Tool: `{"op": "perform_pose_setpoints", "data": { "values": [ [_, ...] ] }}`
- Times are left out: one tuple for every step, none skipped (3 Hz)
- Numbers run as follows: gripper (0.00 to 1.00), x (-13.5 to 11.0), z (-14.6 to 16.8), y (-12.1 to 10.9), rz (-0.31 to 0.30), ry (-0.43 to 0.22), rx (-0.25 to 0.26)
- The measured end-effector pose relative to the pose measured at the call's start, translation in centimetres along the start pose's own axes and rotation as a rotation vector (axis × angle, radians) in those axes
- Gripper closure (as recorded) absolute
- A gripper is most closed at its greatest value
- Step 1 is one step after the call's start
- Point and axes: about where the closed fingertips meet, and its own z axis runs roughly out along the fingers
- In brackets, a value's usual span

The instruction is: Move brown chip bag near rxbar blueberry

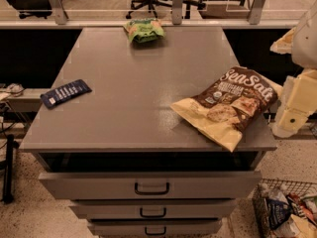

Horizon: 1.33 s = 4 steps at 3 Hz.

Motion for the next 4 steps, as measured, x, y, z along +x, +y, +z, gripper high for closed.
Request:
{"op": "perform_pose_setpoints", "data": {
  "values": [
    [0.0, 0.0, 0.0, 0.0, 0.0, 0.0, 0.0],
    [0.0, -0.3, 1.1, -0.7, 0.007, -0.027, 0.02],
    [0.0, -0.5, 3.7, -3.7, 0.06, -0.068, 0.077],
    [0.0, -0.9, 6.3, -6.6, 0.156, -0.119, 0.103]
  ]
}}
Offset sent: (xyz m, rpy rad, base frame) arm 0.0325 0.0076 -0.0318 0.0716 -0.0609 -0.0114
